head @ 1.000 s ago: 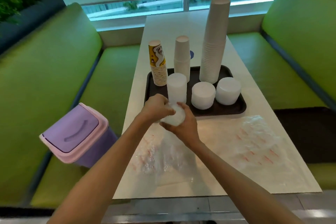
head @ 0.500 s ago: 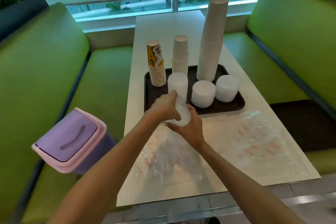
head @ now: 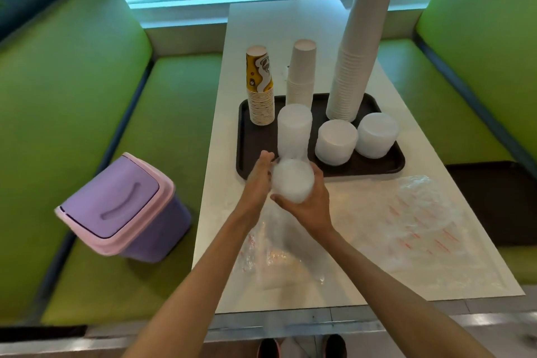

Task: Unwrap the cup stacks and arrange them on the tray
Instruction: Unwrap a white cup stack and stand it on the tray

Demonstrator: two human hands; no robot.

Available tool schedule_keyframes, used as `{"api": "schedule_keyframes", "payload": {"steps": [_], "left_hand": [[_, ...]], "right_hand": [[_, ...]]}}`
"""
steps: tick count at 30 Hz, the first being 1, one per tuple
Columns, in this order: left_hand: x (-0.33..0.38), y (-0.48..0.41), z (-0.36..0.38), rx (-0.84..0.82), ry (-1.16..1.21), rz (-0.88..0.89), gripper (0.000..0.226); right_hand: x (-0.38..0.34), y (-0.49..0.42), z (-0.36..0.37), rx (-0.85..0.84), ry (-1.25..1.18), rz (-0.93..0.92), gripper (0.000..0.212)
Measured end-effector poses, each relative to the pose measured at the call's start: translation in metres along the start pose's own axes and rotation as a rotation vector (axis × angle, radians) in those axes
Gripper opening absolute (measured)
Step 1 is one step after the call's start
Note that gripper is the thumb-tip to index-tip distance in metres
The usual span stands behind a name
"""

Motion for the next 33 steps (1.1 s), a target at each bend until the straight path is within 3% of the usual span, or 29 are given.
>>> {"api": "schedule_keyframes", "payload": {"steps": [5,9,15,18,21,24,28,33], "left_hand": [[-0.01,-0.008,0.01,-0.03,-0.012,-0.101,0.075],[-0.022,-0.013,0.011,-0.102,0.008,-0.086,0.118],[-0.043,-0.013,0.007,-0.15,0.036,-0.064,0.115],[-0.042,-0.011,0.005,-0.129,0.062,-0.019,0.093],[-0.034,-0.012,0.002,-0.002,0.194,0.059,0.088],[-0.022,-0.011,0.007,0.204,0.304,0.123,0.069],[-0.014,-0.013,0.021,0.391,0.441,0.104,0.062],[-0.022,-0.014,0.036,0.463,0.447,0.063,0.066]], "right_hand": [[0.012,0.001,0.004,-0.045,0.039,0.023,0.095],[0.033,0.006,0.003,-0.163,0.043,0.086,0.1],[0.039,-0.001,-0.003,-0.252,0.202,0.044,0.107],[0.039,0.002,-0.021,-0.277,0.187,0.028,0.108],[0.017,0.005,-0.044,-0.116,-0.071,0.009,0.076],[-0.011,-0.008,-0.052,0.171,-0.524,0.2,0.042],[-0.039,-0.028,-0.029,0.277,-0.677,0.309,0.04],[-0.024,-0.022,0.007,0.263,-0.703,0.405,0.037]]}}
Point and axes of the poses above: each hand's wrist, its own y-axis away from the middle knuckle, its own z-axis out of the palm, x = y × z, the point moved 4 cm from there along -y, towards the middle knuckle, and after that the axes turned 1 degree about z, right-handed, at the moved point
